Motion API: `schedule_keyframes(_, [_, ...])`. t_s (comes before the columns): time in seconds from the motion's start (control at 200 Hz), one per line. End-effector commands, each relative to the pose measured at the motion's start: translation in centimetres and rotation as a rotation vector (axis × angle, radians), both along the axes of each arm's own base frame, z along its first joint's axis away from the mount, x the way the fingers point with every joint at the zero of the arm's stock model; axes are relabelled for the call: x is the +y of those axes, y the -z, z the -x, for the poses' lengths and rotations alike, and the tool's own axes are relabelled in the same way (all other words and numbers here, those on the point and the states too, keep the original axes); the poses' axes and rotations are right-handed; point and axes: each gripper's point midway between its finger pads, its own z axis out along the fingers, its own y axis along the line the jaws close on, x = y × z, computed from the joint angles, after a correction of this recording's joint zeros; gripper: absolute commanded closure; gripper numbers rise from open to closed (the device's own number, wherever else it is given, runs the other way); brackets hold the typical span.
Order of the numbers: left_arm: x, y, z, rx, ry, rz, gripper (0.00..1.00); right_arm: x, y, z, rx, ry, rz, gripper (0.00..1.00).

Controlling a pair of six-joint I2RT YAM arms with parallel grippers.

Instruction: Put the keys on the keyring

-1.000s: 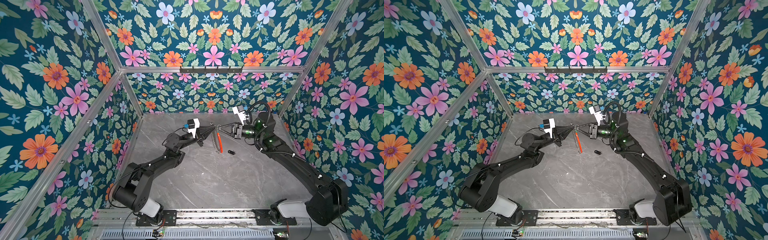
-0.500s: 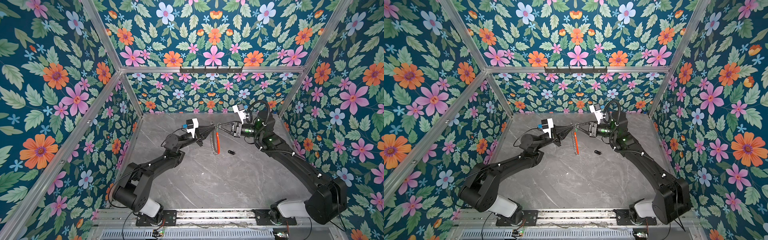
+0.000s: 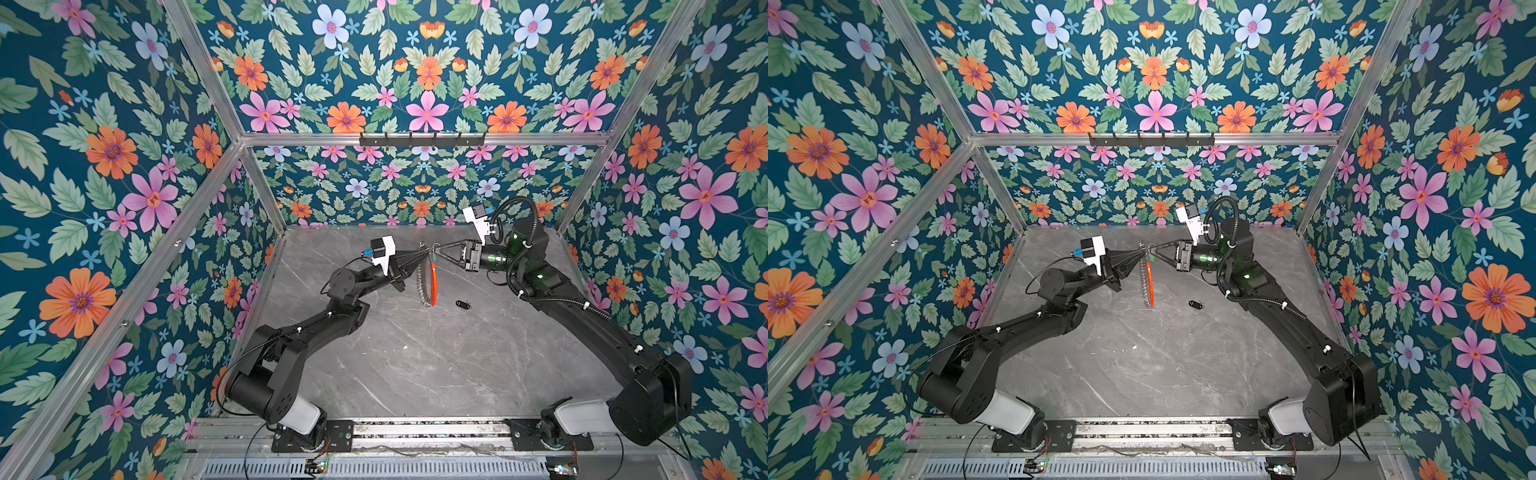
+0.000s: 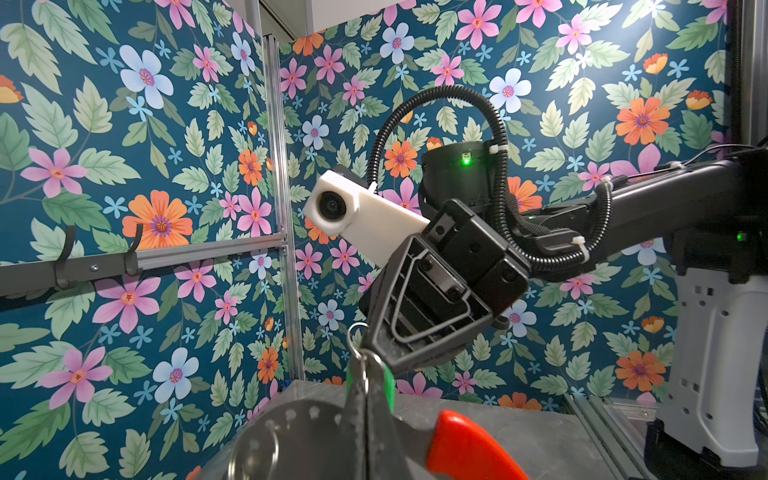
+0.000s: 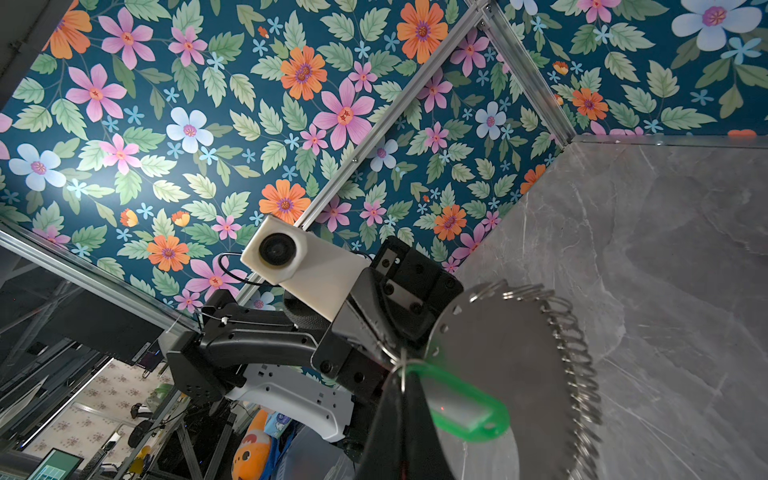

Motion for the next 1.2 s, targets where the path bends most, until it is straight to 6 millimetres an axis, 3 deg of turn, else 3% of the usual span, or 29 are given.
schedule_keyframes(0.0, [0.0,-0.4,0.6,-0.033,0.015,0.003,1.0,0.2,-0.4,0.4,-0.019,-0.015,-0.002,1.0])
schedule_keyframes(0.76, [0.1,-1.0,1.6,-0.09,0.034,0.009,1.0,-0.4,2.8,-2.0,0.125,0.106,0.074,1.0])
schedule_keyframes(1.195, [0.6,-1.7,2.1,-0.118,0.038,0.06,1.0,-0.1,3.6,-1.4,0.208,0.038,0.06,1.0])
